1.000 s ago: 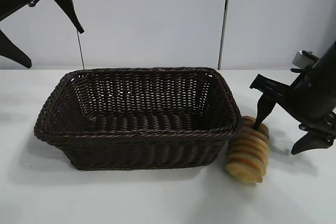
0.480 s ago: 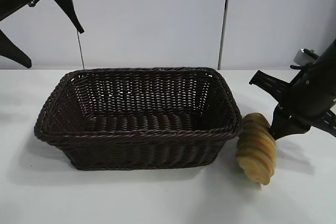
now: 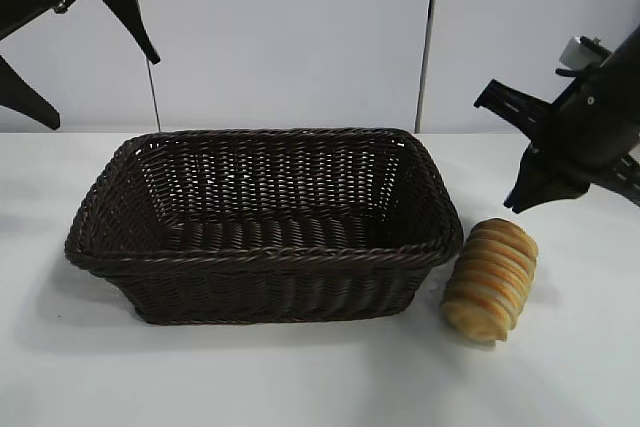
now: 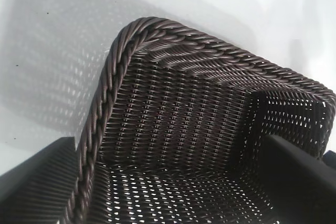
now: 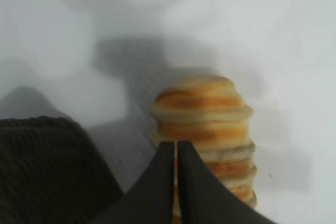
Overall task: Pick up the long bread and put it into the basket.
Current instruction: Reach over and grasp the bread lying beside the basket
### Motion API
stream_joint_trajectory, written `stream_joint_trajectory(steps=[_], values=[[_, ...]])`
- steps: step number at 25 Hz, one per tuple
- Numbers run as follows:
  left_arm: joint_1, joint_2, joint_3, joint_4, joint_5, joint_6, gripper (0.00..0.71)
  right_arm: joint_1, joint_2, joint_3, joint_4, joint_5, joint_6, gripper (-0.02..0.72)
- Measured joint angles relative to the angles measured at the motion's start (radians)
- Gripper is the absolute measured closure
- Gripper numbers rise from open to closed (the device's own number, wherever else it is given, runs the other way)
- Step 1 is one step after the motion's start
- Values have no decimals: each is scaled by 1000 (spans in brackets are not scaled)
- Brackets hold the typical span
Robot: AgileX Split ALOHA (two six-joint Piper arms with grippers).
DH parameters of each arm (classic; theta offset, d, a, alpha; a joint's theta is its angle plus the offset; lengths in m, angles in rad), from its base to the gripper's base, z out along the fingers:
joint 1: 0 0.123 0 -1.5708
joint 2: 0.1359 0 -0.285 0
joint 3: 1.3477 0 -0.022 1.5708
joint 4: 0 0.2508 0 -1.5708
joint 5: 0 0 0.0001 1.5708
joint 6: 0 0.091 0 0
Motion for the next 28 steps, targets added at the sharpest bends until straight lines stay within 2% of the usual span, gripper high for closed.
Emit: stream_joint_trajectory(steps=[2, 3, 5, 8, 10, 14, 28], values=[[0, 0, 0, 0, 0, 0, 34, 0, 0, -2, -12, 18, 0, 669], [0, 0, 0, 0, 0, 0, 34, 0, 0, -2, -19, 19, 0, 633], [0, 0, 0, 0, 0, 0, 34, 0, 0, -2, -24, 19, 0, 512], [0, 0, 0, 0, 0, 0, 34, 0, 0, -2, -30, 16, -10, 225], [0, 0, 0, 0, -2, 0, 34, 0, 0, -2, -30, 16, -19, 150], [0, 0, 0, 0, -5, 0, 34, 0, 1, -2, -30, 0, -26, 111], [0, 0, 0, 0, -5, 0, 34, 0, 147, -4, -4, -25, -34, 112]])
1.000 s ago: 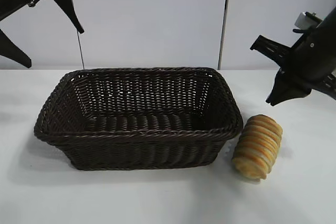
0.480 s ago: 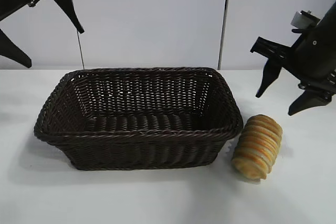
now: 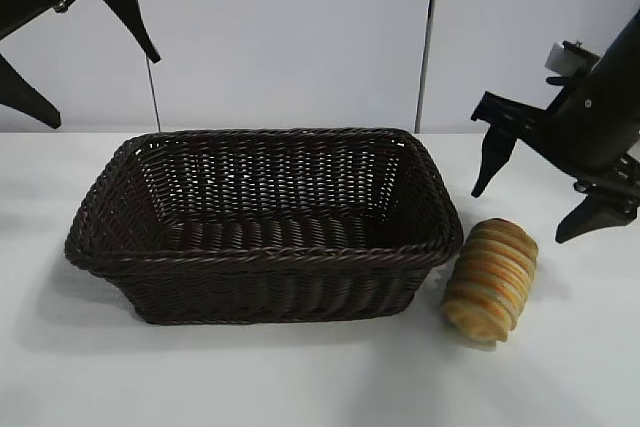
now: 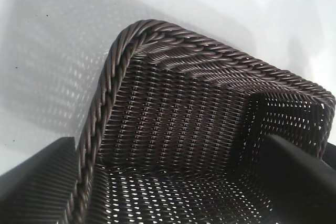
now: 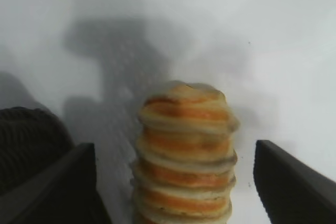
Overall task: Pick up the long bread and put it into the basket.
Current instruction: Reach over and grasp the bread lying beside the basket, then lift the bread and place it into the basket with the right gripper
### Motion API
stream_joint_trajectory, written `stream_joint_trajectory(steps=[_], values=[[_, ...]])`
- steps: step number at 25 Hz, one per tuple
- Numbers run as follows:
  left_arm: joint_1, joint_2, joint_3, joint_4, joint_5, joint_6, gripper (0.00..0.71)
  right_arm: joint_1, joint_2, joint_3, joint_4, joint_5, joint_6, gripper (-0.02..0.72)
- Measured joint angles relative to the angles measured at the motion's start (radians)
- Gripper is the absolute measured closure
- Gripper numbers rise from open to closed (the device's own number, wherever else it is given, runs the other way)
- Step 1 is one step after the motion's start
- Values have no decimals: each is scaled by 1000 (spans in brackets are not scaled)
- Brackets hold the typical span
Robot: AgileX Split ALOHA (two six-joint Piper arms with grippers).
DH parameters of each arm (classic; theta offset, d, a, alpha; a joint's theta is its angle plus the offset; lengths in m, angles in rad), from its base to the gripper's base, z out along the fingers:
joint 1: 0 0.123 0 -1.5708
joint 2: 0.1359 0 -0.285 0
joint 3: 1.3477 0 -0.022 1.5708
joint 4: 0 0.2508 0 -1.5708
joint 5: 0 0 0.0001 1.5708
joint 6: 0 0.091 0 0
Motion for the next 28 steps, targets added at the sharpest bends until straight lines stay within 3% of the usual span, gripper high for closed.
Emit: stream_joint_trajectory(steps=[3, 5, 11, 17, 28], values=[[0, 0, 0, 0, 0, 0, 34, 0, 15, 0, 0, -11, -3, 117], [0, 0, 0, 0, 0, 0, 34, 0, 17, 0, 1, -13, -3, 159], [0, 0, 0, 0, 0, 0, 34, 0, 17, 0, 2, -17, -3, 418], [0, 0, 0, 0, 0, 2, 34, 0, 17, 0, 2, -17, -3, 605], [0, 0, 0, 0, 0, 3, 34, -1, -60, -2, -2, 19, -18, 611]])
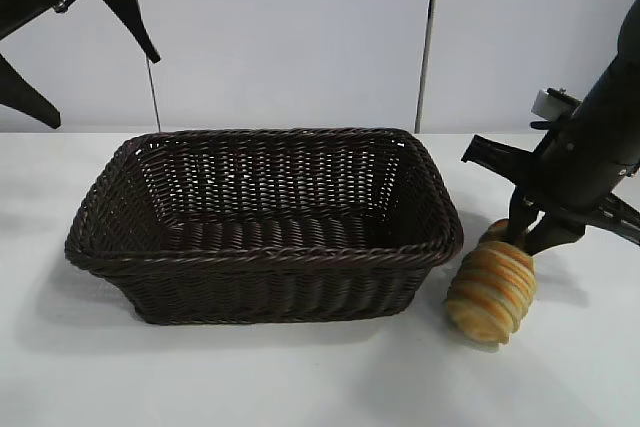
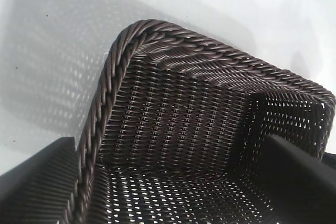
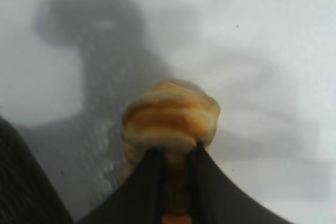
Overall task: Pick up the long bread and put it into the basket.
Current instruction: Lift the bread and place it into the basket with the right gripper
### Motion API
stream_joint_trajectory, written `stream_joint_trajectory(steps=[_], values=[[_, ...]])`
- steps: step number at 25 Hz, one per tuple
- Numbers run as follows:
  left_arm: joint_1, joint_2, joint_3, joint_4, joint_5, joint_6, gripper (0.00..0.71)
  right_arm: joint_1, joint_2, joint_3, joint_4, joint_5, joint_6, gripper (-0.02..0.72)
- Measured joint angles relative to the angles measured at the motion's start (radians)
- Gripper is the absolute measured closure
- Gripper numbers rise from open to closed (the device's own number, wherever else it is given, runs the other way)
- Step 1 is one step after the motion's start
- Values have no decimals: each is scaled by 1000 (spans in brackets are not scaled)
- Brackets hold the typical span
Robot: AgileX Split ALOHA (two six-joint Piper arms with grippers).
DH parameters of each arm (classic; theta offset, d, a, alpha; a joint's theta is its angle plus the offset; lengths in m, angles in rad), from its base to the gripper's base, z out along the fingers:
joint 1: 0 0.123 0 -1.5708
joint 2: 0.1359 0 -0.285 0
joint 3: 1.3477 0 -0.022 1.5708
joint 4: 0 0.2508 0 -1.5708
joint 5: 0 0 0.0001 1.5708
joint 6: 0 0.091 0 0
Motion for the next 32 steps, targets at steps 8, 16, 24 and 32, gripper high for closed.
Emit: stream_joint_trajectory(steps=[8, 16, 24, 32], values=[[0, 0, 0, 0, 0, 0, 34, -96, -168, 0, -40, 32, -4, 620], [0, 0, 0, -1, 0, 0, 34, -116, -278, 0, 3, 53, -37, 620], [0, 0, 0, -1, 0, 0, 34, -40, -297, -58, 198, 25, -212, 620], [0, 0, 0, -1, 3, 0, 34, 127, -193, -221, 212, 17, -389, 620]])
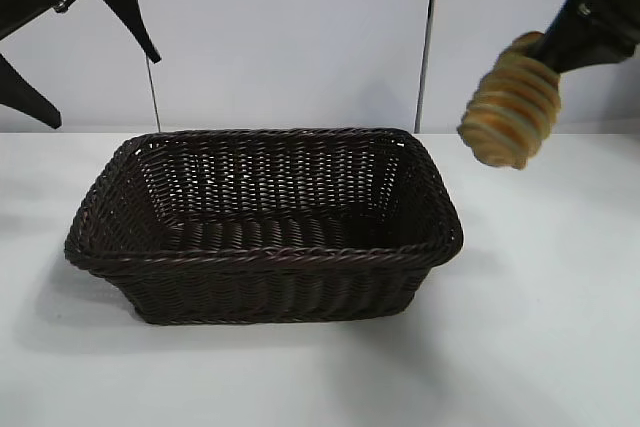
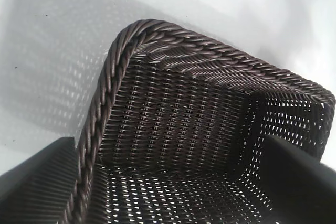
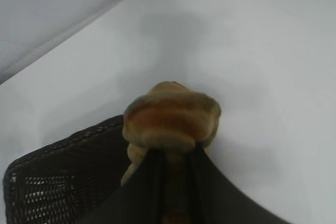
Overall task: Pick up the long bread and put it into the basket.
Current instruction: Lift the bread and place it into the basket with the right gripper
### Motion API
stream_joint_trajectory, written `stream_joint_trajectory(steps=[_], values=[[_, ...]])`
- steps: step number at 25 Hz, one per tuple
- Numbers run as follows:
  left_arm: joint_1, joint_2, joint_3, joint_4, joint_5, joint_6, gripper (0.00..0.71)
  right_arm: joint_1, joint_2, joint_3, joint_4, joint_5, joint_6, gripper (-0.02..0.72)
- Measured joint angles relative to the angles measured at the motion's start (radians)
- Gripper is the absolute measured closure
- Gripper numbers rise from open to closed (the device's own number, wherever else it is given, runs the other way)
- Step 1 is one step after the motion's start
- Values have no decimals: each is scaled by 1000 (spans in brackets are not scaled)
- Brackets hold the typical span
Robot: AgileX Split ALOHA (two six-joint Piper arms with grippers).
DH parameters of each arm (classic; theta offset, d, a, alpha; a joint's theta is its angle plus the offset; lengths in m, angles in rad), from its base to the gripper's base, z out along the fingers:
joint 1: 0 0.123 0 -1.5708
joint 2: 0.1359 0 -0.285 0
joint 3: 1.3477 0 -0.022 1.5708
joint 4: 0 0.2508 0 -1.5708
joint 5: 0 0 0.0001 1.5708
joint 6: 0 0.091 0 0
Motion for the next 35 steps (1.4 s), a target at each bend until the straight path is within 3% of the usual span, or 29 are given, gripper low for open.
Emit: stream_joint_trajectory(steps=[8, 28, 30, 35], values=[[0, 0, 0, 0, 2, 0, 34, 131, 152, -107, 0, 44, -167, 620], [0, 0, 0, 0, 3, 1, 34, 165, 265, -113, 8, 8, -196, 615], [0, 0, 0, 0, 3, 1, 34, 165, 265, -113, 9, 8, -196, 563], [0, 0, 0, 0, 3, 1, 34, 165, 265, -113, 10, 15, -199, 300]])
